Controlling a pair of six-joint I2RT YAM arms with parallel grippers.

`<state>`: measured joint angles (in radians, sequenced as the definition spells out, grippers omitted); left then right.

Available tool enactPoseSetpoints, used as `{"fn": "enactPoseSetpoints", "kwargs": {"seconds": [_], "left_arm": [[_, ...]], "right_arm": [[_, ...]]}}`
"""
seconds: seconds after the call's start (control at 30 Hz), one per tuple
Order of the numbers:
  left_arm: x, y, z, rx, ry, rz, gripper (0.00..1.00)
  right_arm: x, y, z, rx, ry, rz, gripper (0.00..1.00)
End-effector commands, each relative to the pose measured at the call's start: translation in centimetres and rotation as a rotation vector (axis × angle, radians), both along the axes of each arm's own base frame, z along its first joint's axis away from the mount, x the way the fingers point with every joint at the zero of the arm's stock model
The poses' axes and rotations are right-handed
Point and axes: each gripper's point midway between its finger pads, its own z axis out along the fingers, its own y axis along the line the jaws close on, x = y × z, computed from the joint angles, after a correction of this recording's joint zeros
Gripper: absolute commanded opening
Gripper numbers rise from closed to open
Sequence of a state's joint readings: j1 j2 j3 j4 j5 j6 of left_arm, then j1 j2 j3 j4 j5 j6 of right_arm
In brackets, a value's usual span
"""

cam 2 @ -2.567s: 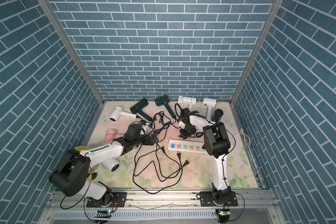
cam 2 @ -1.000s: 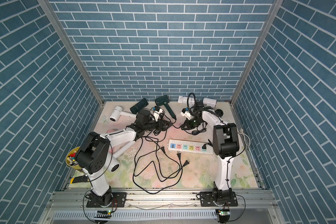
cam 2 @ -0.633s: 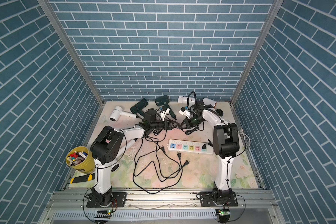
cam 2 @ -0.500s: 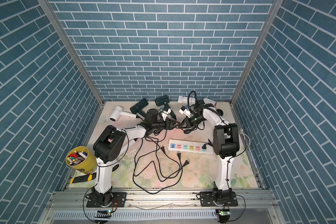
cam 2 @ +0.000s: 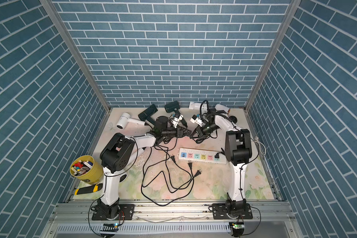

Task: Charge the blow dryers
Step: Pick up the plug from the center of the board.

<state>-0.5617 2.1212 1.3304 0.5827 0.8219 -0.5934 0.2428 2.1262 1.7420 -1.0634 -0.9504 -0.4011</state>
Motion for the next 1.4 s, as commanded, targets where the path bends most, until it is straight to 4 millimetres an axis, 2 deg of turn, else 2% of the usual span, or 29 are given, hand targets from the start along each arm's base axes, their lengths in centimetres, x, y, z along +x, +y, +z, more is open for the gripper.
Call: {"fn": "enactPoseSetpoints", "kwargs": {"seconds": [0.0,0.03,0.07,0.1,0.13,0.2,0.27,0.33,0.43,0.63,0.7,0.83,1.0,1.07,1.2,1.37], "left_arm": [[-0.4,-0.2,-0.6,-0.005,-0.006,-0.018,0.34],[-0.3,-0.1,-0.8,0.0,-0.004,-0.015,0.4],[-0.4,-0.2,-1.1,0.006,-0.001,-0.015,0.5],[-0.4,-0.2,-1.2,0.008,0.002,-0.016,0.54],[-0.3,-0.2,-1.2,0.005,0.002,-0.017,0.54],[-0.4,-0.4,-1.1,-0.01,0.007,-0.024,0.46],[-0.4,-0.5,-0.9,-0.028,0.012,-0.026,0.31],[-0.5,-0.6,-0.8,-0.037,0.017,-0.029,0.26],[-0.6,-0.5,-1.1,-0.028,0.018,-0.016,0.26],[-0.5,0.1,-1.9,0.004,0.036,0.042,0.21],[-0.2,0.4,-2.1,0.016,0.055,0.079,0.21],[0.6,1.1,-2.5,0.033,0.16,0.177,0.22],[0.7,2.6,-3.5,0.093,0.323,0.308,0.22],[0.6,3.0,-4.1,0.1,0.401,0.343,0.23],[0.0,3.0,-4.9,0.105,0.546,0.382,0.23],[-0.5,2.8,-5.0,0.119,0.722,0.426,0.23]], "right_arm": [[-0.3,0.4,1.0,0.056,-0.024,0.044,0.0],[-0.3,0.4,1.0,0.058,-0.021,0.043,0.0],[-0.3,0.4,1.0,0.06,-0.021,0.044,0.0],[-0.3,0.4,1.0,0.059,-0.02,0.044,0.0],[-0.3,0.4,1.0,0.059,-0.019,0.044,0.0],[-0.3,0.4,0.9,0.055,-0.018,0.044,0.0],[-0.3,0.4,0.9,0.054,-0.018,0.044,0.0],[-0.2,0.4,0.9,0.055,-0.019,0.04,0.0],[0.0,0.2,0.8,0.047,-0.023,0.027,0.0],[0.6,-0.3,0.7,0.019,-0.059,-0.015,0.15],[1.0,-0.6,0.6,-0.01,-0.08,-0.037,0.23],[2.0,-1.5,0.5,-0.081,-0.145,-0.126,0.35],[2.6,-2.8,1.1,-0.139,-0.229,-0.267,0.43],[2.3,-3.0,1.8,-0.136,-0.266,-0.312,0.47],[0.2,-2.3,3.1,-0.108,-0.37,-0.361,0.55],[-2.6,-1.0,2.8,-0.104,-0.466,-0.389,0.56]]}}
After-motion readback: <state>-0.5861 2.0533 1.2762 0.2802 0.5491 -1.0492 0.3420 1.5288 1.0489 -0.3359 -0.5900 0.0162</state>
